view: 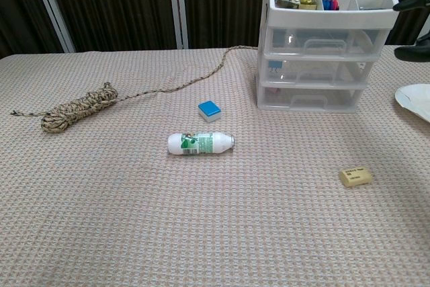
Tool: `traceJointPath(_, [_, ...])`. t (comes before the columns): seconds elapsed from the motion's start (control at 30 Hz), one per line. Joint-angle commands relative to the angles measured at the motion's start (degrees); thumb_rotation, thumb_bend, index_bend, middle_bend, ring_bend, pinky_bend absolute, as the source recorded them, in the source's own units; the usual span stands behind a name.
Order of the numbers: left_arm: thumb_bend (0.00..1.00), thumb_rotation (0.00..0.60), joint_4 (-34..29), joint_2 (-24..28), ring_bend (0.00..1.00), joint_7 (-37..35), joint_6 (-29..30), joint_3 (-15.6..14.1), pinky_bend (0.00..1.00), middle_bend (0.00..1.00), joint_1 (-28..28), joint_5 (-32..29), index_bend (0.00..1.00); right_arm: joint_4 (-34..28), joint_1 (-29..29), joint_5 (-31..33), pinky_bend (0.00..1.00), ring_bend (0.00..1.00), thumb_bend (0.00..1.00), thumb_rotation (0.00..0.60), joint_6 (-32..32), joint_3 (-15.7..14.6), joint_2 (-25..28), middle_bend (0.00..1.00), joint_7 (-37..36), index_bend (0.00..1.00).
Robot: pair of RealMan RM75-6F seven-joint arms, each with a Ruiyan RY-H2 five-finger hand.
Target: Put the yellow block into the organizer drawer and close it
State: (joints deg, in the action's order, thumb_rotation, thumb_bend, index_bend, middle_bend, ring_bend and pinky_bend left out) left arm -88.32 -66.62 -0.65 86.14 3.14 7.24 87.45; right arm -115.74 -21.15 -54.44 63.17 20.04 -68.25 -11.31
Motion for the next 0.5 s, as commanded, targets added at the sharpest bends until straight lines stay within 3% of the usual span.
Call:
traceJointPath(0.03, [0.16, 0.6, 0.05, -0.01, 0.0, -0.03, 0.04, -0.01, 0.0, 0.0, 0.0, 0.05, 0.11, -2.87, -2.61, 8.68, 0.66, 0.83, 0.23, 0.6, -6.47, 3.17, 1.22, 0.84, -5.98, 0.1])
traceJointPath(0.2, [0.16, 0.6, 0.07, -0.05, 0.0, 0.05, 0.08, 0.01, 0.0, 0.0, -0.02, 0.03, 0.11, -3.21, -4.03, 15.02, 0.66, 0.83, 0.23, 0.6, -11.53, 5.27, 2.45, 0.84, -10.98, 0.14])
traceJointPath(0.5, [0.16, 0.6, -0.01, -0.07, 0.0, 0.19, 0.07, 0.02, 0.0, 0.0, -0.01, 0.0, 0.11, -2.17, -6.49, 22.02, 0.66, 0.83, 0.23, 0.6, -14.67, 6.79, 1.1, 0.84, -15.21, 0.14])
